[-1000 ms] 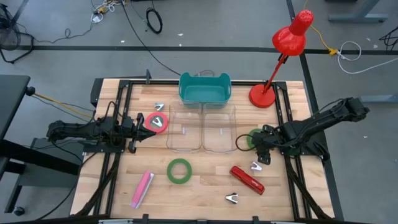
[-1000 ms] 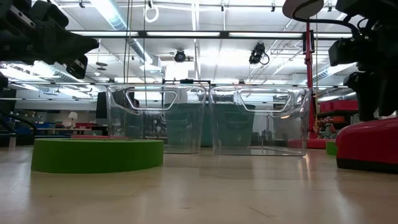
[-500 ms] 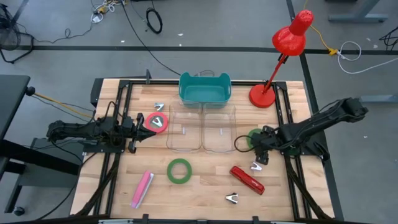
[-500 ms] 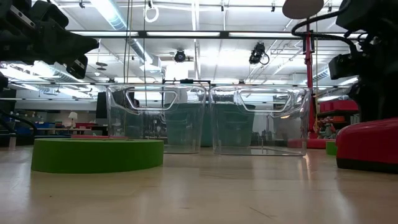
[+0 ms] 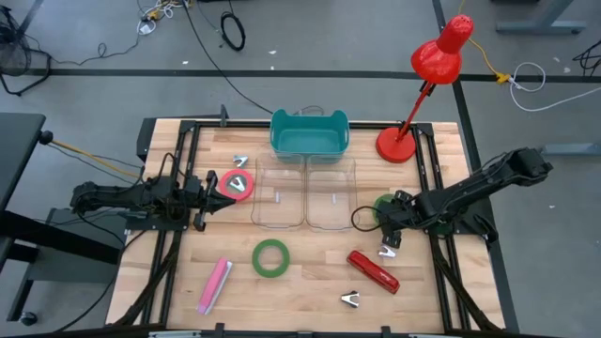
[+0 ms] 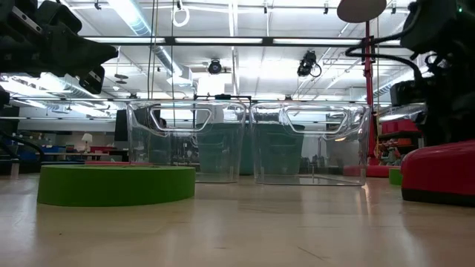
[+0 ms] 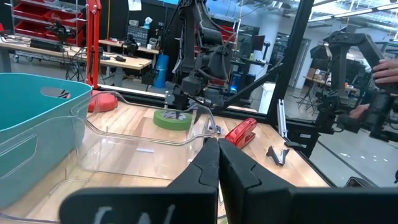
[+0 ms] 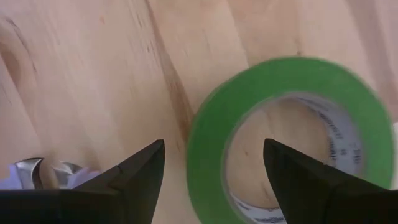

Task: Pick and place Stapler, Stapler remover, tape
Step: Put the top green tape into the right transparent bin

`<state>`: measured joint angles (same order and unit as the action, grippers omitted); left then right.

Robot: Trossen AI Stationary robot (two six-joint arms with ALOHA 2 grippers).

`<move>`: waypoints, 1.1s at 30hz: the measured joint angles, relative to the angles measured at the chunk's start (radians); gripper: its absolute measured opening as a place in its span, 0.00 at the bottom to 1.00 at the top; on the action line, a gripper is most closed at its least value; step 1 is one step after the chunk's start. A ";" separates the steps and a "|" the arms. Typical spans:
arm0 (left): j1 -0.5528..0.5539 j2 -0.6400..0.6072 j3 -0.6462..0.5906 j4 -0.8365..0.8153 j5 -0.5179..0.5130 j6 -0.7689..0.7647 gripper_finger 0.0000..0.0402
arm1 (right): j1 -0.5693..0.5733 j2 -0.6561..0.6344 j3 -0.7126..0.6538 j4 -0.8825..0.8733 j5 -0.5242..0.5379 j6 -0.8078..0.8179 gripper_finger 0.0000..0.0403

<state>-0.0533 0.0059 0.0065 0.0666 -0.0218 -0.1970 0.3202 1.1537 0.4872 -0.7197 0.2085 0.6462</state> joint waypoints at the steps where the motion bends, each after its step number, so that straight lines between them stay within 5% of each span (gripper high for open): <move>1: 0.000 0.000 0.000 0.000 0.000 0.000 0.01 | 0.000 0.003 -0.007 0.002 0.001 0.008 0.68; 16: 0.000 0.000 0.000 0.000 0.000 0.000 0.01 | 0.000 0.008 -0.061 0.075 -0.007 0.074 0.65; 33: 0.000 0.000 0.000 0.000 0.000 0.000 0.01 | 0.000 0.008 -0.061 0.079 -0.019 0.078 0.28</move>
<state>-0.0535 0.0060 0.0067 0.0666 -0.0219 -0.1974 0.3202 1.1622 0.4267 -0.6403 0.1898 0.7239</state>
